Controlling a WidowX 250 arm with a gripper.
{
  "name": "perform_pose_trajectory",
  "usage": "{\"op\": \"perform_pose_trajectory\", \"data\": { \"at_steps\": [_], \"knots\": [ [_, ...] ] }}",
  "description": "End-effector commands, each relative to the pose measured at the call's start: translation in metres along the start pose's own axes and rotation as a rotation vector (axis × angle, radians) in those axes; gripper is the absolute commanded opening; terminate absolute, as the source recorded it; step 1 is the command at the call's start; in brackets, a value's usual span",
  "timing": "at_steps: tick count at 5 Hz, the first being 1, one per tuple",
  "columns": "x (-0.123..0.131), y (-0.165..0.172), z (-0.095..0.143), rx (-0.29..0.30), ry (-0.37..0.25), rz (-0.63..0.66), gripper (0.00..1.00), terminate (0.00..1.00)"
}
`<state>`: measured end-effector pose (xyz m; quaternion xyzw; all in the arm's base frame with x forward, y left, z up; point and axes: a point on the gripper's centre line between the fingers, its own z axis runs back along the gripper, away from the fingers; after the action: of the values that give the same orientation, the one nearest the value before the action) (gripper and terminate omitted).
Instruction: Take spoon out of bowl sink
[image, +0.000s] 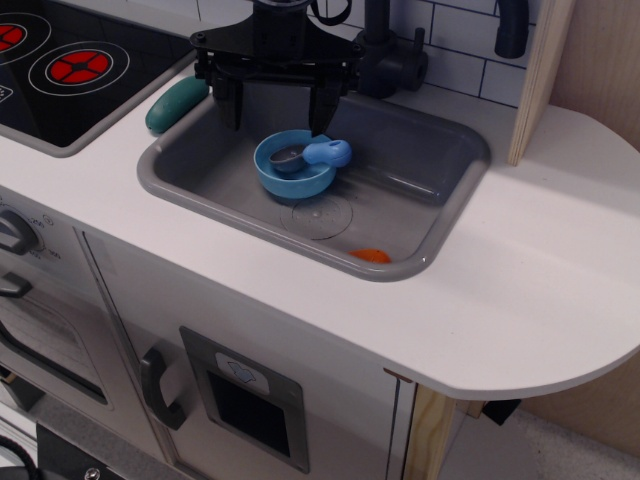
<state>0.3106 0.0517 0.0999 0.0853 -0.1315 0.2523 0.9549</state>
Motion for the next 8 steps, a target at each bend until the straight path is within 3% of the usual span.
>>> {"op": "perform_pose_trajectory", "data": {
  "at_steps": [1, 2, 3, 5, 6, 8],
  "knots": [
    [0.000, 0.000, 0.000, 0.000, 0.000, 0.000, 1.00, 0.00],
    [0.023, -0.010, -0.012, -0.013, -0.050, 0.269, 1.00, 0.00],
    [0.043, -0.020, -0.030, -0.003, 0.025, 0.527, 1.00, 0.00],
    [0.056, -0.026, -0.058, 0.027, 0.055, 1.035, 1.00, 0.00],
    [0.055, -0.028, -0.068, 0.015, 0.077, 1.112, 1.00, 0.00],
    [0.059, -0.037, -0.087, 0.046, 0.106, 1.183, 1.00, 0.00]
  ]
}}
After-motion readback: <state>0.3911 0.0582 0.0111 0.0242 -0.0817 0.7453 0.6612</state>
